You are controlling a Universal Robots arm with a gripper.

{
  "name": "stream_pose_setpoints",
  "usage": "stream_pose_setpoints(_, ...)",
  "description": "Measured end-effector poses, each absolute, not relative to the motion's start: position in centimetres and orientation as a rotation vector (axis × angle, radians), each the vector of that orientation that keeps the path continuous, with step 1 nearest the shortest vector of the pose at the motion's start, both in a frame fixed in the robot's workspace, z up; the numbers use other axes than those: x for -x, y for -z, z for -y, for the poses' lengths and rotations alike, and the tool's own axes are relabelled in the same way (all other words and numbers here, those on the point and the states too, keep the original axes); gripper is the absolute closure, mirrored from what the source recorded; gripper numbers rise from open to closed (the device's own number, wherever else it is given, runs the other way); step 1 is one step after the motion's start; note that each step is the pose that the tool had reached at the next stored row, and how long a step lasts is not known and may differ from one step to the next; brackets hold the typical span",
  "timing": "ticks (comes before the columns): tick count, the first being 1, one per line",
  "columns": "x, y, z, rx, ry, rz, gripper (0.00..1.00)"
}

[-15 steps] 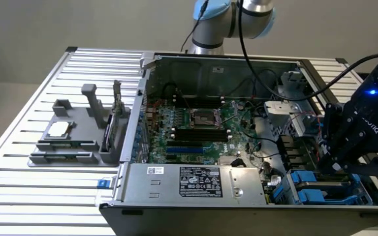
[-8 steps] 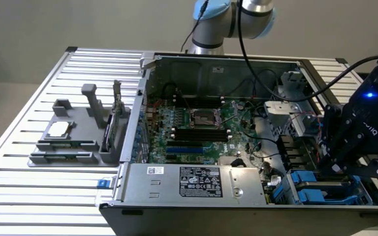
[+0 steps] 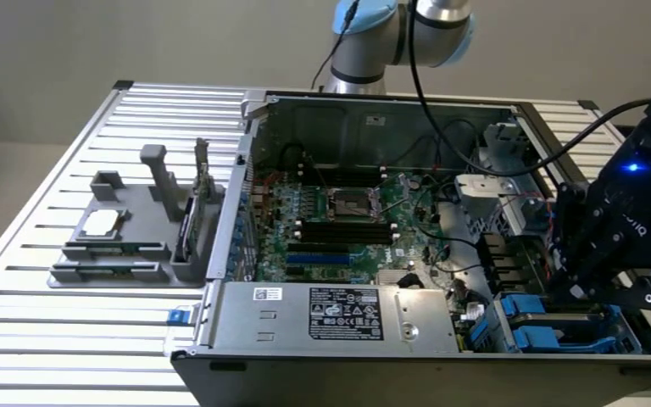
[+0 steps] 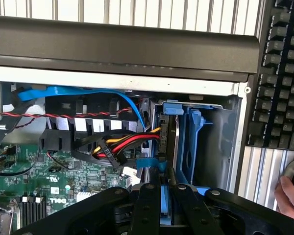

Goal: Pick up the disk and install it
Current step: 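Insert the second disk wire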

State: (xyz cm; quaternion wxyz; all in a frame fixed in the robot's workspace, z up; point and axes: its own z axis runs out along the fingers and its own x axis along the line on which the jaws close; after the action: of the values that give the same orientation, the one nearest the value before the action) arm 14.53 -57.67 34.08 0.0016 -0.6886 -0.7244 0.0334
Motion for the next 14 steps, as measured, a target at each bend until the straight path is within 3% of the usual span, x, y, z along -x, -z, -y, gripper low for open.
stream_pose_setpoints(14, -14.47, -34.0, 57.4, 2.161, -0.105, 2.273, 0.84)
